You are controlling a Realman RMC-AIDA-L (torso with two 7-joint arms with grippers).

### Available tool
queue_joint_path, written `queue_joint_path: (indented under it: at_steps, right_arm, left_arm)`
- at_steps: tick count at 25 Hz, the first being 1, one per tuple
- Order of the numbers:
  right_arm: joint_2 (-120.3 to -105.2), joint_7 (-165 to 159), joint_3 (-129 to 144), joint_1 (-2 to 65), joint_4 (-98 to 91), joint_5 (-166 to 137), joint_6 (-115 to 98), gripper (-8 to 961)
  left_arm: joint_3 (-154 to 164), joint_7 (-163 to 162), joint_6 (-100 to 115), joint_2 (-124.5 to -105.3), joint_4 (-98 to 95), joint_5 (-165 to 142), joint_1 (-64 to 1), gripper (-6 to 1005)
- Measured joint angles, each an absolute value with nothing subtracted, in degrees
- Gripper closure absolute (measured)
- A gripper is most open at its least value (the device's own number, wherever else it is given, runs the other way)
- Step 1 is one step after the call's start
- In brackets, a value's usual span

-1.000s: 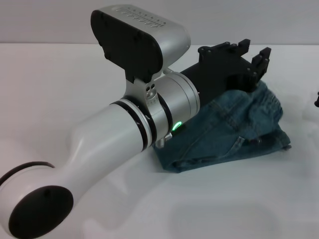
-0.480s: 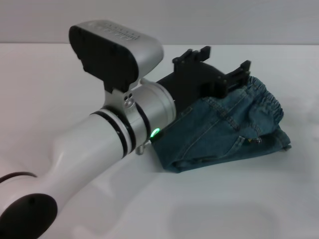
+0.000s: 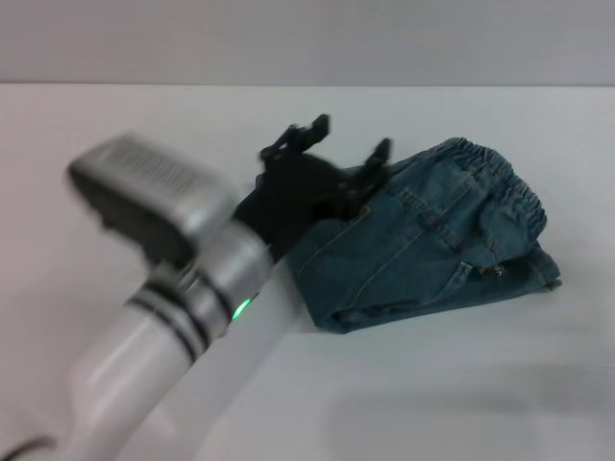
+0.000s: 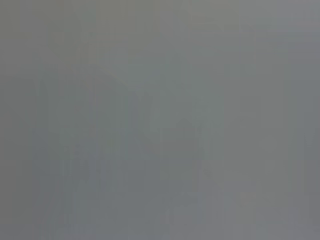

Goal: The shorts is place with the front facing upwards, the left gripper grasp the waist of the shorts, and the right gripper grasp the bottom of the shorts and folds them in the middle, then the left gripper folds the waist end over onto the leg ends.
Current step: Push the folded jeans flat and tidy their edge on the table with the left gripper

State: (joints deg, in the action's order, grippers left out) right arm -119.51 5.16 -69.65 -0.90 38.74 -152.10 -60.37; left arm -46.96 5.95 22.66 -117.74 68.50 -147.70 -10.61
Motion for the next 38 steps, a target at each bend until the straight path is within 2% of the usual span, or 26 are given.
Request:
queue_joint_path:
  at_steps: [1, 2, 3, 8, 14, 25, 38]
  right_arm:
    - [-119.5, 4.81, -68.14, -1.24, 37.77, -150.52, -62.35, 955]
    - [-119.43, 4.44, -66.77, -1.51, 37.22, -148.58, -63.28, 955]
    - [-119.33, 4.12, -65.36, -1.78, 36.67, -146.6, -64.01, 955]
    - [-119.17, 3.79, -63.47, -1.68, 33.75, -143.87, -65.0, 955]
    - [-119.05, 3.78, -62.57, -0.15, 33.06, -143.95, -64.87, 955]
    - [-119.0, 3.78, -61.89, 3.32, 31.33, -143.79, -62.07, 955]
    - [-119.06, 3.78, -61.87, 3.54, 31.75, -143.79, -61.92, 955]
  left_arm:
    - [-46.96, 5.95, 22.66, -117.74, 68.5, -147.7, -10.61, 158]
    - [-44.4, 3.84, 34.98, -117.89, 62.15, -148.48, -8.78, 161]
    - [-43.74, 2.42, 37.23, -117.89, 60.97, -148.47, -8.27, 344]
    - [-39.17, -0.95, 42.2, -117.89, 55.53, -148.78, -7.49, 448]
    - [-32.36, -3.47, 43.85, -118.17, 49.2, -148.79, -10.28, 572]
    - [-25.49, -7.55, 43.51, -118.13, 47.23, -148.8, -12.36, 1001]
    - [-24.7, -14.91, 42.99, -118.83, 40.27, -148.34, -18.01, 999]
